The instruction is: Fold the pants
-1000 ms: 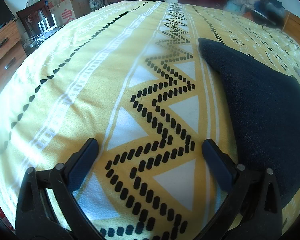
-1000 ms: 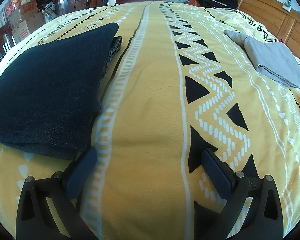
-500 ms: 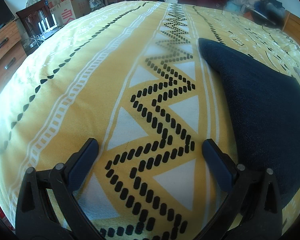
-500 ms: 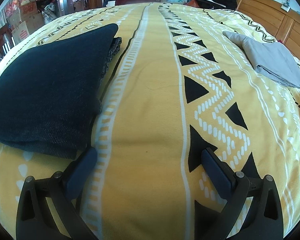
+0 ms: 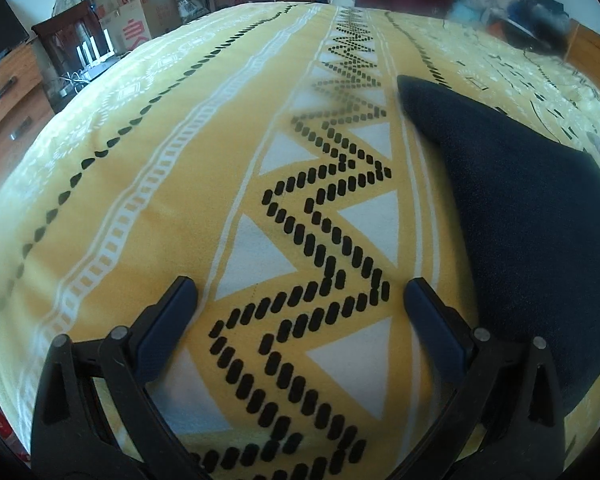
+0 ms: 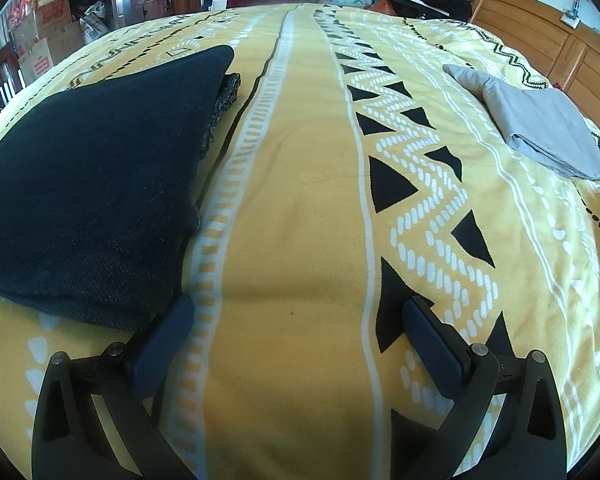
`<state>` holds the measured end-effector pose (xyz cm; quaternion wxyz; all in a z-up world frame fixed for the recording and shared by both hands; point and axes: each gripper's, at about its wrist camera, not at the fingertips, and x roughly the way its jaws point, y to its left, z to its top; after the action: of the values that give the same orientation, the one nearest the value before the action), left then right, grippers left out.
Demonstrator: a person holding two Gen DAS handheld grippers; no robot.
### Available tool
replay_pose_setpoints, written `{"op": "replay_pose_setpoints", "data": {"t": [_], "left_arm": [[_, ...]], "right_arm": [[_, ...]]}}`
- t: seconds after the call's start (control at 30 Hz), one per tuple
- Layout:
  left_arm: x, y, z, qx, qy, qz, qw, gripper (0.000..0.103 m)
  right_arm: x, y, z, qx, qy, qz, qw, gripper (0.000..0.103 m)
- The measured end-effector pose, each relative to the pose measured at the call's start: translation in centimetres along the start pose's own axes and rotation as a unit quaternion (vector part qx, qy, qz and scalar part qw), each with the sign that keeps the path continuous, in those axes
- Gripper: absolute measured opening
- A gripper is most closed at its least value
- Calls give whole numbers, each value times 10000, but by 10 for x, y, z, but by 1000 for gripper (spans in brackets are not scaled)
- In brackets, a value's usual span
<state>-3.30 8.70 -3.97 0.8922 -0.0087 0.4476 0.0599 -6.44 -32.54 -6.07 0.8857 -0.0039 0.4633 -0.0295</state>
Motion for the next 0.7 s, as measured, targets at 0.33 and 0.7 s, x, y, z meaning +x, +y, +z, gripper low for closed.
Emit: {"op": "replay_pose_setpoints", "data": {"t": [0.33, 0.7], "left_arm": [[-1, 1, -1, -4, -3, -5, 10000, 103], [0, 0, 0, -7, -2, -1, 10000, 103]], "right_arm": [[1, -1, 1, 48, 0, -16, 10000, 103], [1, -5, 1, 102, -39, 77, 9999, 103]]}}
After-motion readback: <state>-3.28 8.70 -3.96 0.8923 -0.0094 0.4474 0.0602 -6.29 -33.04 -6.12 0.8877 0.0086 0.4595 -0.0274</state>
